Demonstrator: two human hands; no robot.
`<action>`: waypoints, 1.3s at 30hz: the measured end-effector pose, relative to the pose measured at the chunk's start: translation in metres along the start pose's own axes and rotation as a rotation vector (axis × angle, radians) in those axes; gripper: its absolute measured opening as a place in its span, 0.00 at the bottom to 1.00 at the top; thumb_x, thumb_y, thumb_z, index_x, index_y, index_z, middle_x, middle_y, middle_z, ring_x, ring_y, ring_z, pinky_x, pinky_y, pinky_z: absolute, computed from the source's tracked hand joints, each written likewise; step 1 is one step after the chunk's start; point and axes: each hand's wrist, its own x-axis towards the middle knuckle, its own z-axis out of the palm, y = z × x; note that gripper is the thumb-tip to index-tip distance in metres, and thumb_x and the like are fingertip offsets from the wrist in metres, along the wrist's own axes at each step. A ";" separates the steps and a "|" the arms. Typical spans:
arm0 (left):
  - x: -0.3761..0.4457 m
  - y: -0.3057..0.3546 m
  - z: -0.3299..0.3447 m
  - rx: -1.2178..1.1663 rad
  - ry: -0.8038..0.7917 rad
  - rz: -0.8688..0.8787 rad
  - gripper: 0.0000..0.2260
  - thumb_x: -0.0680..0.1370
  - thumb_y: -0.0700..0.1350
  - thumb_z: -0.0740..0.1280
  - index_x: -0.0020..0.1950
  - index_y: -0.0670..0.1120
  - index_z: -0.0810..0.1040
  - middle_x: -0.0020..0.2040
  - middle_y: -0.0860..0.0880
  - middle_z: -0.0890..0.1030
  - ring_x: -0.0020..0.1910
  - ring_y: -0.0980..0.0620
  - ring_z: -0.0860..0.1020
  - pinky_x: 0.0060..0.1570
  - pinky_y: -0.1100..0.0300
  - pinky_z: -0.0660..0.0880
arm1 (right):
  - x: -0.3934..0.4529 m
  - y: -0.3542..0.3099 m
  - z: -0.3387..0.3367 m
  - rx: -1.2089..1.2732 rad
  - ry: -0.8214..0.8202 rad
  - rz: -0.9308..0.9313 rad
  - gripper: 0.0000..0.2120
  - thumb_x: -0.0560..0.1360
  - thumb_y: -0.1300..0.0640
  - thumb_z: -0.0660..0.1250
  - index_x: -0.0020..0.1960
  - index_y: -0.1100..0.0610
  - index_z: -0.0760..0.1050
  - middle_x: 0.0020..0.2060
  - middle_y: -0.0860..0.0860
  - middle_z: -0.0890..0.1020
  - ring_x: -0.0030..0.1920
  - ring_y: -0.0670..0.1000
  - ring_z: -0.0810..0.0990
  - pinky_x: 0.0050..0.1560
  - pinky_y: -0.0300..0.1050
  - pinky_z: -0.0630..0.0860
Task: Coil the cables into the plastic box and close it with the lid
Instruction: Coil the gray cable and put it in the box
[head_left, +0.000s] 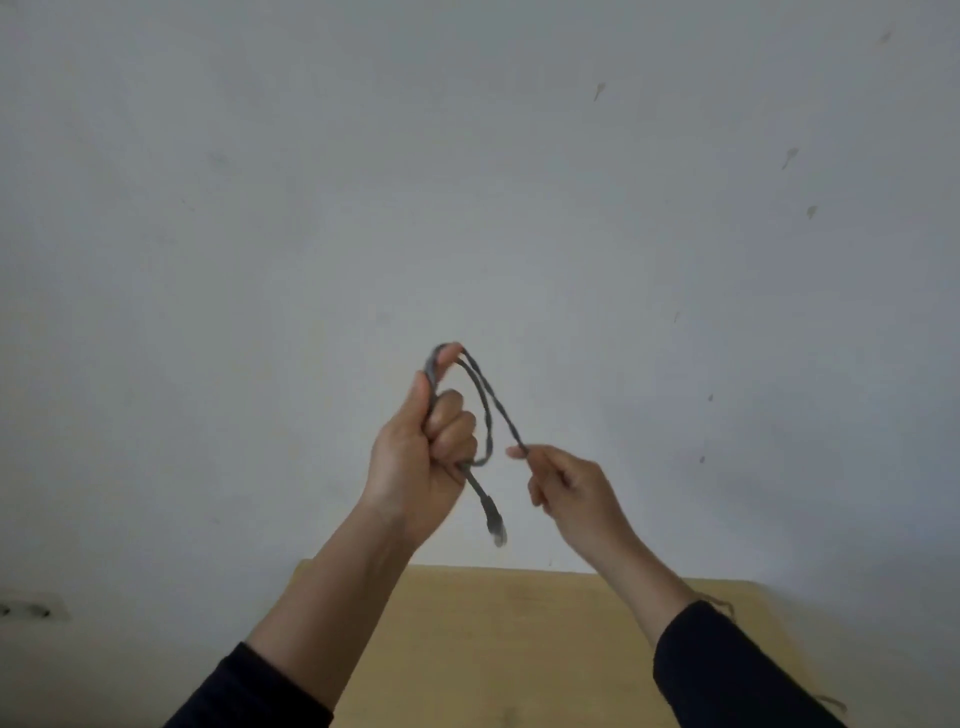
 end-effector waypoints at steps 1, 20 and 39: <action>0.005 0.006 0.000 -0.026 0.030 0.056 0.15 0.82 0.49 0.50 0.54 0.49 0.75 0.28 0.53 0.52 0.24 0.57 0.52 0.22 0.67 0.55 | -0.007 0.004 0.006 -0.055 -0.043 -0.004 0.12 0.80 0.53 0.57 0.55 0.48 0.79 0.26 0.46 0.73 0.25 0.42 0.66 0.29 0.35 0.64; -0.033 -0.047 -0.045 1.008 -0.109 -0.024 0.15 0.82 0.53 0.50 0.57 0.52 0.75 0.28 0.47 0.66 0.28 0.50 0.63 0.30 0.59 0.62 | 0.025 -0.071 -0.047 -0.269 -0.316 -0.181 0.04 0.69 0.52 0.72 0.38 0.50 0.80 0.36 0.56 0.82 0.36 0.57 0.78 0.39 0.51 0.76; 0.015 0.008 -0.014 0.257 0.087 -0.020 0.17 0.82 0.50 0.49 0.58 0.49 0.76 0.29 0.52 0.54 0.23 0.57 0.58 0.24 0.66 0.59 | -0.006 -0.008 0.003 -0.229 -0.323 0.022 0.12 0.80 0.51 0.57 0.58 0.46 0.77 0.22 0.45 0.65 0.26 0.48 0.62 0.30 0.40 0.61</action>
